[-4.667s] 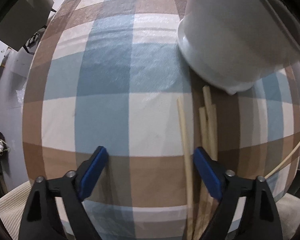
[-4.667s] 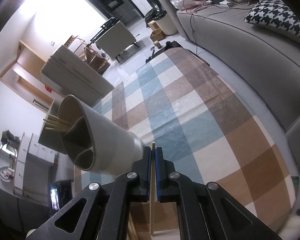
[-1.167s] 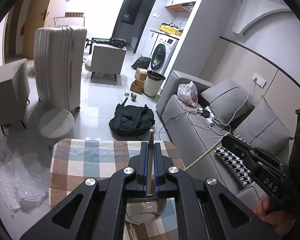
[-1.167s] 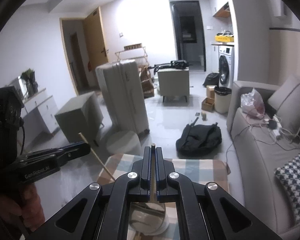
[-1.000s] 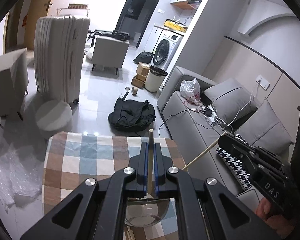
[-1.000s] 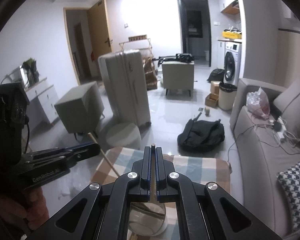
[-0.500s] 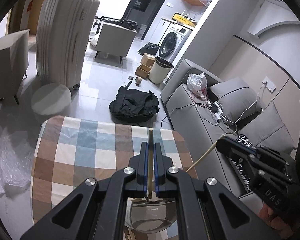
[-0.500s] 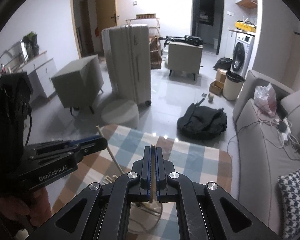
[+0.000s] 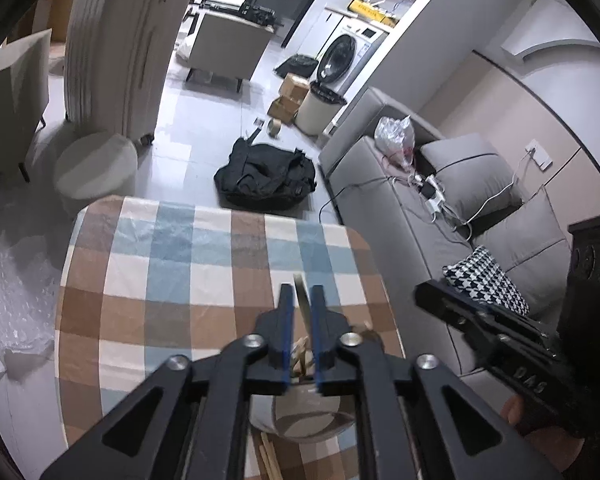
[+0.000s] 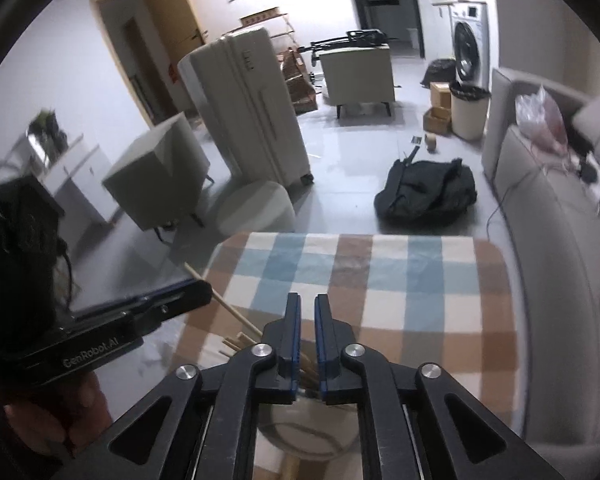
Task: Organize utensils
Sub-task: 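Lower both chopsticks into the holder and open both tools, then pull both open tools back from the holder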
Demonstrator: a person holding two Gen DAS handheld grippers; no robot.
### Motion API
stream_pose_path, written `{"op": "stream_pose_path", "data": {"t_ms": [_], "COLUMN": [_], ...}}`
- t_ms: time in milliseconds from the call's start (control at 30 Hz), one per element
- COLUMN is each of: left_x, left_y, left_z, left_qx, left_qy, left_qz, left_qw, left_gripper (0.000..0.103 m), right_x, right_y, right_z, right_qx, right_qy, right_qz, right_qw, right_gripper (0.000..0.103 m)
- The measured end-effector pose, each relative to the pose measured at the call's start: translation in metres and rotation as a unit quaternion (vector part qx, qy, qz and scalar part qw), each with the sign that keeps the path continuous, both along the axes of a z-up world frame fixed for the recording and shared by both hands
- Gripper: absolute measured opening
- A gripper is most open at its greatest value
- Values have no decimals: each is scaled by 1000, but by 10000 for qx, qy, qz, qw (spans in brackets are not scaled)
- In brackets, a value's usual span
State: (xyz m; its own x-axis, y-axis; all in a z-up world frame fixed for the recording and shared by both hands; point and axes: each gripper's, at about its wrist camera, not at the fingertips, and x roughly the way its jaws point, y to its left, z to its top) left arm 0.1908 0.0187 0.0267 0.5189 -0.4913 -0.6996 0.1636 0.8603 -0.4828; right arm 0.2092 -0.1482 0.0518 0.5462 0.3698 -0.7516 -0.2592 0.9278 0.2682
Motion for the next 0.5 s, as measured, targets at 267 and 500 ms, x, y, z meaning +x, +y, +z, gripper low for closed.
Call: {"op": "stream_pose_path", "data": {"t_ms": [267,500], "left_x": [-19,-38], "left_y": [9,10], "left_z": [16,27], "left_qx": [264,581], "left_qy": [-172,-281], "left_qz": [179,287], "left_qw": [9993,9975], "left_gripper": [45,48], "right_x": [-25,-53], "right_y": [-29,-40], "right_z": [9,17], "right_qx": [329,436], "right_qy": [-158,-281], "right_qz": [-585,-765], "right_qw": [9976,9957], "right_gripper": [35,43]}}
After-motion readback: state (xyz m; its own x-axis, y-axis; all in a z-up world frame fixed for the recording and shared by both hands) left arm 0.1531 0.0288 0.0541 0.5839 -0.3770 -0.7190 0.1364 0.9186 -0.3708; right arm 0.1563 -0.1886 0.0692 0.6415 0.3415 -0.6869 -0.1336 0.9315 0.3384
